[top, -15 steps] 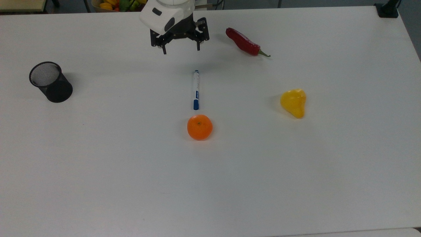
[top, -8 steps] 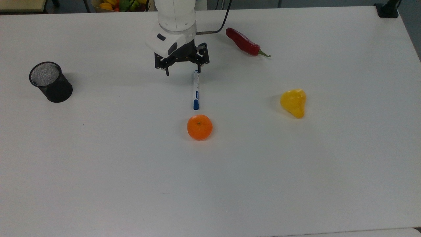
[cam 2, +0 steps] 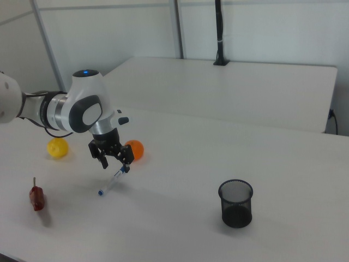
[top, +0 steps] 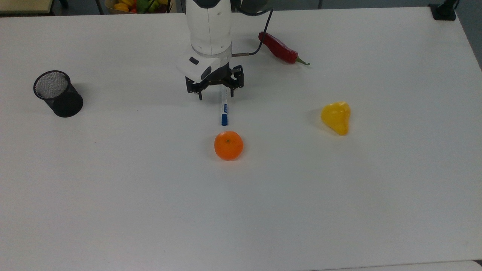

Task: Place marker
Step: 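Move the open gripper down over the white marker, then close the gripper on the marker and lift it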

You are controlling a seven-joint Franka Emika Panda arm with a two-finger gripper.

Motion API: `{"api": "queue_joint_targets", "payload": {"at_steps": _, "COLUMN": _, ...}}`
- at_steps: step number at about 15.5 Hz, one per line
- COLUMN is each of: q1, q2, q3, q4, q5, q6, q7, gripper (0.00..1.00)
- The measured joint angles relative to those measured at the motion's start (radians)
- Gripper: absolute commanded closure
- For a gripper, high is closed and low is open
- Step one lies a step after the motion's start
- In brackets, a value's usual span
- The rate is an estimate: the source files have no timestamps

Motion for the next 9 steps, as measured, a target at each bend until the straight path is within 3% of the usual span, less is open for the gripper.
{"api": "queue_joint_targets", "payload": {"at_steps": 3, "q1": 0.007, "q2": 0.030, "q3": 0.001, "q4": 0.000, "q5": 0.000, "q6": 0.034, "q7": 0.041, "gripper": 0.27}}
{"api": "queue_joint_targets", "payload": {"at_steps": 5, "q1": 0.008, "q2": 0.048, "q3": 0.008, "q4": 0.000, "q5": 0.000, "q6": 0.039, "q7": 0.051, "gripper": 0.45}}
{"api": "queue_joint_targets", "payload": {"at_steps": 9, "q1": 0.008, "q2": 0.064, "q3": 0.018, "q4": 0.000, "q5": 0.000, "q6": 0.044, "q7": 0.054, "gripper": 0.51}}
